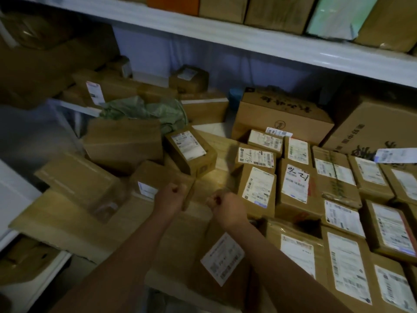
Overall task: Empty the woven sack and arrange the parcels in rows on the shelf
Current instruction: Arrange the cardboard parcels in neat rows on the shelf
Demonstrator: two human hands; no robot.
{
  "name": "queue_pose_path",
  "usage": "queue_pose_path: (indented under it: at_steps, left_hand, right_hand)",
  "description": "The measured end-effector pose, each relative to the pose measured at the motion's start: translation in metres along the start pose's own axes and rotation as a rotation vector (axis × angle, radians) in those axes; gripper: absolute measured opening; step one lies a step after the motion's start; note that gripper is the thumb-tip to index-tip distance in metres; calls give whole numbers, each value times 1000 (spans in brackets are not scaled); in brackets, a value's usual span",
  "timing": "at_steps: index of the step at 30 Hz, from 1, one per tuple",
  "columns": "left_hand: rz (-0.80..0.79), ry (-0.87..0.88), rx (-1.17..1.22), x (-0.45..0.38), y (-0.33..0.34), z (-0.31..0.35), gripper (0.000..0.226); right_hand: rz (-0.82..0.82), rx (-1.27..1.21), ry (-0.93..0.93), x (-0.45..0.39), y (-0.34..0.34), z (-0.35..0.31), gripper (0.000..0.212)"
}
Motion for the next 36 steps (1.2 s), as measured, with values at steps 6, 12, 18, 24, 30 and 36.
queue_pose_path:
  at_steps: [6,12,18,24,30,36]
  left_hand:
    - [-67,-9,-33,-58,-48,45,26]
    - [-203,-17,-48,-110,-53,58,32]
    - [-225,-28,-58,-137,-41,58,33]
    - [-214,-102,-33,-153,-40,51,37]
    - [-206,-147,18,-162,-33,48,44]
    - [-169,-104,74,-167,-18,64,36]
  right_hand:
    - [103,-21,17,-68,-5,-37,29]
    - [186,13,121,-112,-7,-53,57]
    - [110,111,220,-145,-4,-51,98]
    - [-72,339,212,-195,13,-55,123]
    - [-91,405,179,-216,23,-51,127]
    - [156,255,263,-196,-6,-39,112]
Point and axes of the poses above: each hand's wrist, its own x-axis away from the middle knuckle, its own y-axis out of the palm, z = x × y, the point moved 6 cm from there along -x, towards the middle knuckle, and after that the axes turned 6 degrees about -z, right-handed, at the moved point
